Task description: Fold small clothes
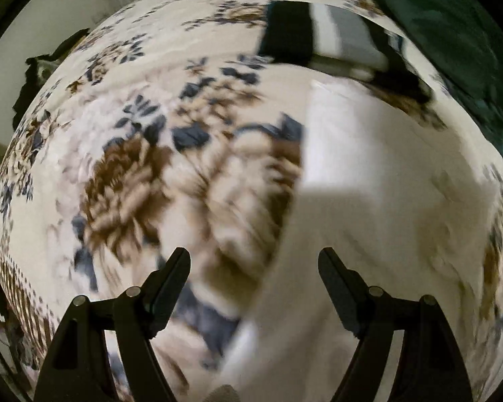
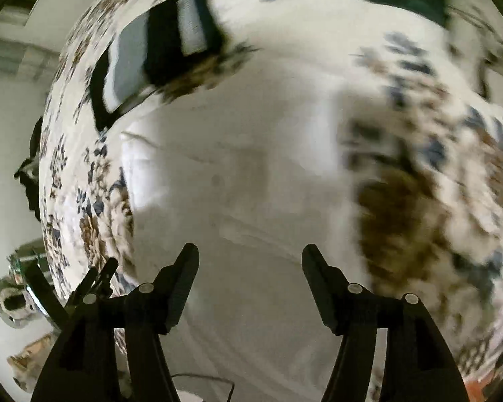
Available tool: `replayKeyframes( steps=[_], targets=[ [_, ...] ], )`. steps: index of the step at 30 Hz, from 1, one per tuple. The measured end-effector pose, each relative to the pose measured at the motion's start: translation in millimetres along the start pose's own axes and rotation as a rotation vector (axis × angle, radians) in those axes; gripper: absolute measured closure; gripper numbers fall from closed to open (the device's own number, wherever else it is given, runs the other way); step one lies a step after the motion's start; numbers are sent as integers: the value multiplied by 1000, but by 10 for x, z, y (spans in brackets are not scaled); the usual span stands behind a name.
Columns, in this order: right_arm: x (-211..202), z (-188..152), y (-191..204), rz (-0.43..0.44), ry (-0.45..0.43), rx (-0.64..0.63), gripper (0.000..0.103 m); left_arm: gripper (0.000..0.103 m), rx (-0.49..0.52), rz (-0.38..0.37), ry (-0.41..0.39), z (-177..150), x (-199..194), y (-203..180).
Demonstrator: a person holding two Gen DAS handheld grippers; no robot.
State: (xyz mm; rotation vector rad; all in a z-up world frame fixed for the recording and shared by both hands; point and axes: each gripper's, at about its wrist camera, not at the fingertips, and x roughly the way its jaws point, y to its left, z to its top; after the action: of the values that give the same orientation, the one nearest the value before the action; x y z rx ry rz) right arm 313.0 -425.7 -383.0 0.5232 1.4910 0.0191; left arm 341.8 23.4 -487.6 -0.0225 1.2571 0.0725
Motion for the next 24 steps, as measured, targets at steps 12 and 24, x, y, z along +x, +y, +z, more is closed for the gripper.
replayKeyframes(
  steps=[12, 24],
  targets=[
    [-152, -350, -1595, -58, 129, -9, 37, 26, 51, -236, 368, -2001, -468, -1800],
    [458, 373, -1400, 109, 154, -142, 37, 99, 174, -200, 420, -3029, -60, -2995]
  ],
)
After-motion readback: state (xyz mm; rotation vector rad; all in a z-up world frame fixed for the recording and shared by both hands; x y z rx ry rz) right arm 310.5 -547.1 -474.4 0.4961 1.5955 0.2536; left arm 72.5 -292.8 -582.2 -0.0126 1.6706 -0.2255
